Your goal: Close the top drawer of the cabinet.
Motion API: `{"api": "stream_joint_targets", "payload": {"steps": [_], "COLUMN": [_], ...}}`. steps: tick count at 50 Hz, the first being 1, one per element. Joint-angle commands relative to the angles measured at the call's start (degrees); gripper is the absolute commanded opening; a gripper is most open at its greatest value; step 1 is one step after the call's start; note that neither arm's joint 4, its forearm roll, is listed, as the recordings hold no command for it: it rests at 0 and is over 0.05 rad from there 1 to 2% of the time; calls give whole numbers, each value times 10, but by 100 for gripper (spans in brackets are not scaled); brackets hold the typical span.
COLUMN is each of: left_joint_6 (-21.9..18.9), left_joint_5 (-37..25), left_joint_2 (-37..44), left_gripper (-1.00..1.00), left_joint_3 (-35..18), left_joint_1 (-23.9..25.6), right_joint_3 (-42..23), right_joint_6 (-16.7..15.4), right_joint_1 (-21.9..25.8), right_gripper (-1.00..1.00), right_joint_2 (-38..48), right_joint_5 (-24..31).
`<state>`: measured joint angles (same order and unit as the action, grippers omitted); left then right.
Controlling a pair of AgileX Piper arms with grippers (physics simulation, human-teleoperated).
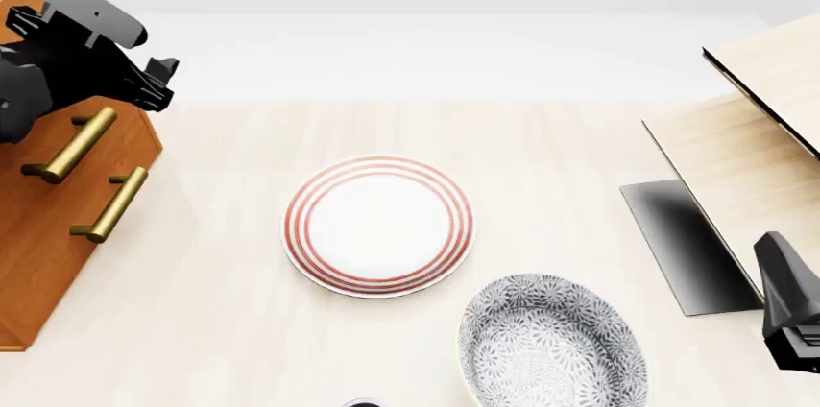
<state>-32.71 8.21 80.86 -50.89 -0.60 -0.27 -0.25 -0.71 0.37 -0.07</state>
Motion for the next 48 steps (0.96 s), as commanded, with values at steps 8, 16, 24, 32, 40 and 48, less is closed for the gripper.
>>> {"api": "stream_joint_targets", "payload": {"steps": [8,16,24,32,40,48], "left_joint_6": [-5,-4,3,4,5,8], "left_joint_5": [-1,1,-4,1,4,1], "left_joint_2": [-15,-13,-16,-13,-14,-14], "left_gripper": [100,100,100,100,100,100], "left_joint_3": [19,17,11,11,14,12], "left_joint_1": [-32,-44,-57,-69,-71,-64], "right_joint_3": [0,0,0,0,0,0], "right_joint_6": [0,0,0,0,0,0], "right_joint_1": [0,0,0,0,0,0], "right_gripper": [100,100,100,100,100,100], "right_joint_2": [0,0,0,0,0,0], "right_joint_5": [0,0,0,0,0,0]}}
